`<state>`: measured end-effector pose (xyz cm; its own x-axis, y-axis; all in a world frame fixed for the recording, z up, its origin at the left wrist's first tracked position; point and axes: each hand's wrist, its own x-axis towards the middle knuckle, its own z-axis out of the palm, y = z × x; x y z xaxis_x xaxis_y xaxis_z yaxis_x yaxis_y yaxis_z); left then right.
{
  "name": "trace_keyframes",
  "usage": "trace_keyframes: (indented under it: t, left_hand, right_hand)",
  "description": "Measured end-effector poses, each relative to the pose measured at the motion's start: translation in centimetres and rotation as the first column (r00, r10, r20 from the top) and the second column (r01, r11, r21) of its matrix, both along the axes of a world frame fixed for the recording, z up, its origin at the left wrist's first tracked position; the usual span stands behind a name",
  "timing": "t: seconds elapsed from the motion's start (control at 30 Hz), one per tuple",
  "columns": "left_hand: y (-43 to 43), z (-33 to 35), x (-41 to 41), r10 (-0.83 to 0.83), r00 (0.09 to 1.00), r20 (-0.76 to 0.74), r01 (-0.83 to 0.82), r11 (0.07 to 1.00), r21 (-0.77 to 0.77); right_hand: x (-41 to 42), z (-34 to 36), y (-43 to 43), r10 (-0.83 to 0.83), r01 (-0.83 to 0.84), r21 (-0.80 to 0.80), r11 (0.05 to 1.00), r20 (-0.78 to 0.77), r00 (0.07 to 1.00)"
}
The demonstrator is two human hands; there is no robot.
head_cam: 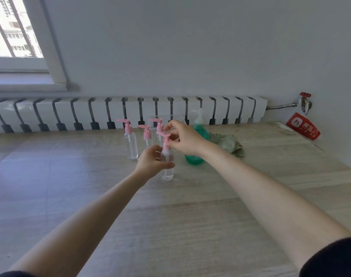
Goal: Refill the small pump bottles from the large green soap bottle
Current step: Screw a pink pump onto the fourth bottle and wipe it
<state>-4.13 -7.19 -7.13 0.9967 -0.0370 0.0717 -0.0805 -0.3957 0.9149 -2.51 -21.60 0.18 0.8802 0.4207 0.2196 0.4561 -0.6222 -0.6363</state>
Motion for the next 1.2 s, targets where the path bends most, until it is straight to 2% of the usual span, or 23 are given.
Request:
trace_keyframes:
  t: [0.13,0.2,0.3,0.5,0.67,0.83,0.93,1.0,1.13,1.2]
  left_hand:
    - [0.2,-0.1,0.1,-0.004,1.0,0.006,0.004,1.0,0.02]
    - [0.2,0.0,0.3,-0.008,1.0,0.005,0.008,0.999,0.039]
    - [0.3,0.0,0.5,-0.016,1.0,-0.002,0.016,0.998,0.06]
    - [0.4,0.0,0.6,-0.008,1.0,-0.001,0.008,0.997,0.08]
    - [0.5,0.0,0.6,-0.015,1.0,-0.009,0.016,0.997,0.075]
    - [0.4,0.0,0.7,-0.025,1.0,-0.016,0.026,0.997,0.067]
    - [0.4,0.0,0.7,-0.035,0.999,-0.019,0.036,0.997,0.073]
    - [0.4,0.0,0.7,-0.037,0.999,-0.02,0.039,0.996,0.074]
    - [0.3,0.1,0.7,-0.043,0.999,-0.02,0.044,0.996,0.074]
    - [0.3,0.1,0.6,-0.039,0.999,-0.019,0.041,0.996,0.073]
  right_hand:
    - [0.0,-0.8,0.6,-0.115,0.124,-0.076,0.989,0.115,0.987]
    - [0.1,-1.0,0.7,-0.144,0.145,-0.034,0.989,0.024,0.989]
    - [0.1,-0.5,-0.2,-0.064,0.082,0.085,0.993,-0.204,0.977]
    - [-0.6,-1.4,-0.6,-0.118,0.135,0.14,0.981,-0.127,0.985]
    - [0.0,-1.8,-0.5,-0.008,0.056,0.176,0.983,-0.263,0.965]
    - [-0.2,-1.6,-0.4,-0.021,0.047,0.153,0.987,-0.167,0.986]
    - [0.1,-1.5,-0.5,-0.121,0.135,0.19,0.972,-0.087,0.989]
    - [0.2,-1.4,-0.6,-0.148,0.168,0.224,0.96,-0.1,0.984]
    - [0.0,-1.5,-0.8,-0.007,0.041,0.158,0.987,-0.211,0.977]
    - [0.0,-1.9,-0.5,-0.022,0.043,0.127,0.991,-0.163,0.986]
